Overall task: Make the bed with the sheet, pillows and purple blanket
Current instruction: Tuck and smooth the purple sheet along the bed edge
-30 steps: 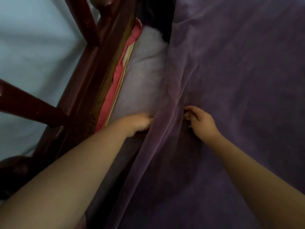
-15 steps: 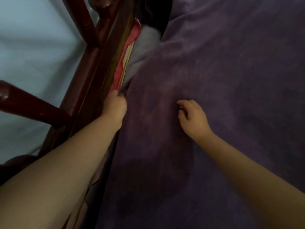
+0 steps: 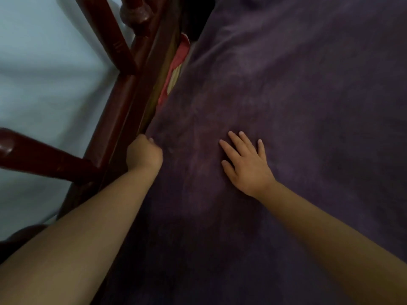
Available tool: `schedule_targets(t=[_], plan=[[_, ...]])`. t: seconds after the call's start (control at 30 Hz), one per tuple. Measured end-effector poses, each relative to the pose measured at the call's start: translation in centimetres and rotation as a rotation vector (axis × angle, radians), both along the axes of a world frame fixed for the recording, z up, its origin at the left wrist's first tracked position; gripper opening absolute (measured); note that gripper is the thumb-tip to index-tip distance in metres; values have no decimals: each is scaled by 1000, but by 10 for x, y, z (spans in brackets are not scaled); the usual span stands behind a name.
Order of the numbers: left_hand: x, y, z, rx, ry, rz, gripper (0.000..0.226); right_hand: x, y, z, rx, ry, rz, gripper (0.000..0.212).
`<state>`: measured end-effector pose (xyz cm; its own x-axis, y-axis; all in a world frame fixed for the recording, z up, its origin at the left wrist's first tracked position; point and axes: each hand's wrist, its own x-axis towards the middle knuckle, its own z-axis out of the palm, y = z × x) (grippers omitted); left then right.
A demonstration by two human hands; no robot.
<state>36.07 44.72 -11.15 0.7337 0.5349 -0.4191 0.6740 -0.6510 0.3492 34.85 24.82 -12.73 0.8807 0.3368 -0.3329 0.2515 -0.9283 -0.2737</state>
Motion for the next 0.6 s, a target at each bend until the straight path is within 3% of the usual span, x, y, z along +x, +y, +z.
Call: schedule_targets(t=[0.1,0.2,0.27,0.4,0.5,0.6], plan=[[-10,-2,0,266,-27,-359,36,8,-6,2,23,-101,-12,78],[-15,5,-9,508,233,-744,62,24,-12,3,17,-167,-64,76],[-13,5,-19,678,294,-839,56,35,-16,3,-10,-166,-84,76],[3,-3,-30,907,476,-941,39,51,-22,0,-89,-134,-107,54],[14,-5,-27,1065,489,-1044,42,64,-21,-2,-107,-109,-153,54],[22,-4,-25,1063,456,-1107,46,85,-17,-6,-72,-112,-215,56]])
